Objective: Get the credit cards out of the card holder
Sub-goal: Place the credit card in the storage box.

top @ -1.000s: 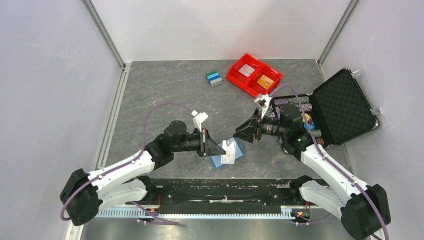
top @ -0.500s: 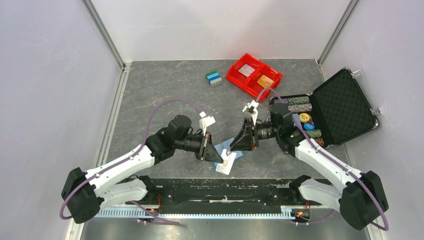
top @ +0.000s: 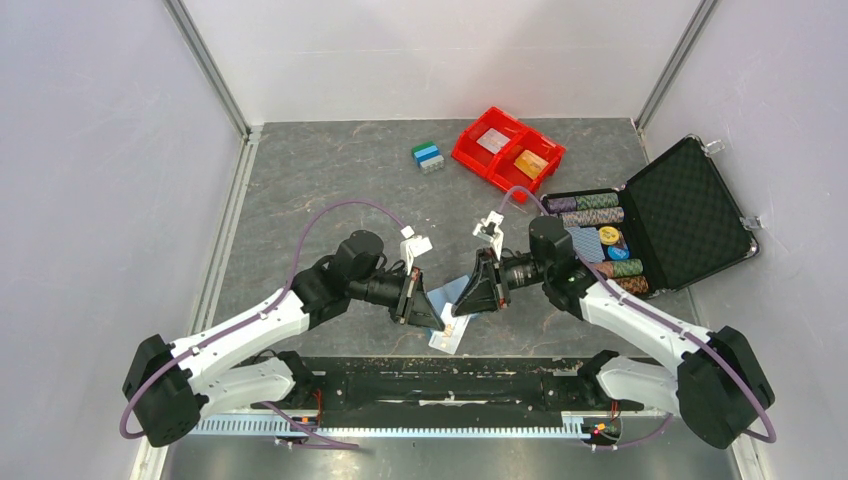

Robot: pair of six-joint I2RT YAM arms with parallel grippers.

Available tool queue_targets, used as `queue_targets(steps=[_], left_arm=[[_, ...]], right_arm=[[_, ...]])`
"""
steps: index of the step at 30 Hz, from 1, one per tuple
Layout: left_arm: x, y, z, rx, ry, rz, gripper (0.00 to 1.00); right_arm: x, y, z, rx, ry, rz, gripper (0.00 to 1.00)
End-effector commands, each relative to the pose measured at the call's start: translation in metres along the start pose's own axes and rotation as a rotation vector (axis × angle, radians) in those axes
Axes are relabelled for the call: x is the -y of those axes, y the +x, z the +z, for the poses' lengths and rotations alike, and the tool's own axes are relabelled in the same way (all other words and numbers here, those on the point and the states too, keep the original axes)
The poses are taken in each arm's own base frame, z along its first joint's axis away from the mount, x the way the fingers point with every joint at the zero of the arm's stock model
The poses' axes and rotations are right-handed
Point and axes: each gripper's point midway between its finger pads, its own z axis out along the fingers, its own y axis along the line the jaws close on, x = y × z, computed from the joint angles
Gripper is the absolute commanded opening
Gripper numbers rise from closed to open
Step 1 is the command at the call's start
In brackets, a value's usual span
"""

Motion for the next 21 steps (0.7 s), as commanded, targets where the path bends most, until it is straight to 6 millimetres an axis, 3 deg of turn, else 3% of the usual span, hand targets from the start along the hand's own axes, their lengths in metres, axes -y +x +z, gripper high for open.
queue_targets(steps=[1, 4, 9, 11, 14, 18, 21], left_arm=[[0.010, -0.006, -0.002, 0.003, 0.038, 0.066, 0.02], [0.008, -0.005, -0.002, -0.001, 0.032, 0.062, 0.02], [0.001, -0.007, -0.003, 0.014, -0.008, 0.061, 0.04], [-0.006, -0.010, -0.005, 0.028, -0.057, 0.051, 0.18], [-0.017, -0.016, -0.012, 0.061, -0.149, 0.056, 0.50], [-0.029, -0.027, -0.028, 0.121, -0.285, 0.091, 0.71], [-0.043, -0.042, -0.049, 0.209, -0.440, 0.128, 0.95]], right_arm=[[-0.002, 0.001, 0.004, -0.009, -0.010, -0.031, 0.15], [-0.001, 0.000, 0.004, -0.007, 0.003, -0.035, 0.00], [0.001, -0.004, 0.003, 0.008, 0.025, -0.051, 0.00], [0.002, -0.006, 0.002, 0.016, 0.034, -0.057, 0.00], [0.006, -0.011, -0.001, 0.031, 0.057, -0.053, 0.00], [0.018, -0.018, -0.008, 0.062, 0.111, -0.044, 0.00], [0.036, -0.028, -0.016, 0.091, 0.185, -0.029, 0.00]])
